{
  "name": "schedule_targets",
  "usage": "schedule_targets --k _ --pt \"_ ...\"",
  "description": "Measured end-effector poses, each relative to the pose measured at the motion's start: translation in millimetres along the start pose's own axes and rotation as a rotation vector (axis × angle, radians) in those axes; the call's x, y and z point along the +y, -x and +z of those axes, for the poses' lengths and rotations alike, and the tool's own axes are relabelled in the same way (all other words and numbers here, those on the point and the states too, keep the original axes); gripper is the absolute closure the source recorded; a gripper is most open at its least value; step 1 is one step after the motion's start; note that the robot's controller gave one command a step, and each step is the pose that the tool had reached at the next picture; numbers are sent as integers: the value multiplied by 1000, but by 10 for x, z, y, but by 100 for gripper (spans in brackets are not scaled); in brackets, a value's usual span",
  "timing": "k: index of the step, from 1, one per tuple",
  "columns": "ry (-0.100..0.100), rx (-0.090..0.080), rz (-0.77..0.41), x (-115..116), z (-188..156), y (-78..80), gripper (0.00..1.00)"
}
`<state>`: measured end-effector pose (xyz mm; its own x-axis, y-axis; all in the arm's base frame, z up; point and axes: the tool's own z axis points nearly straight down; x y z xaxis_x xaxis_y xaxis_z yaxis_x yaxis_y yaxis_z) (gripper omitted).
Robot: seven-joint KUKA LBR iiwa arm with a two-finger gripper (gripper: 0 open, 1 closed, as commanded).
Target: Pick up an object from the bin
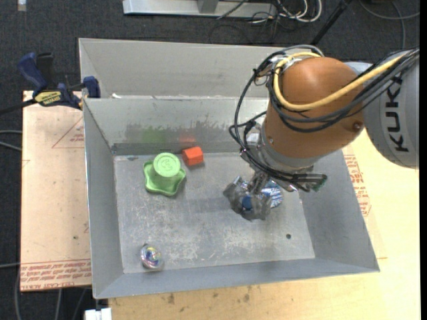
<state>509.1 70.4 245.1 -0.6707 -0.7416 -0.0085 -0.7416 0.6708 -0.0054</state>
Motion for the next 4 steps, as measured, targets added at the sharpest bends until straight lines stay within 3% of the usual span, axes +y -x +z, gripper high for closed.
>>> schedule_targets --k 1,2,3,4 --pt "11 9 -314 38 512 -261 100" --pt "9 4 -727 -18 518 -236 100" --pt "11 6 -419 139 916 -119 100" --pt "6 3 -555 200 512 -133 100"
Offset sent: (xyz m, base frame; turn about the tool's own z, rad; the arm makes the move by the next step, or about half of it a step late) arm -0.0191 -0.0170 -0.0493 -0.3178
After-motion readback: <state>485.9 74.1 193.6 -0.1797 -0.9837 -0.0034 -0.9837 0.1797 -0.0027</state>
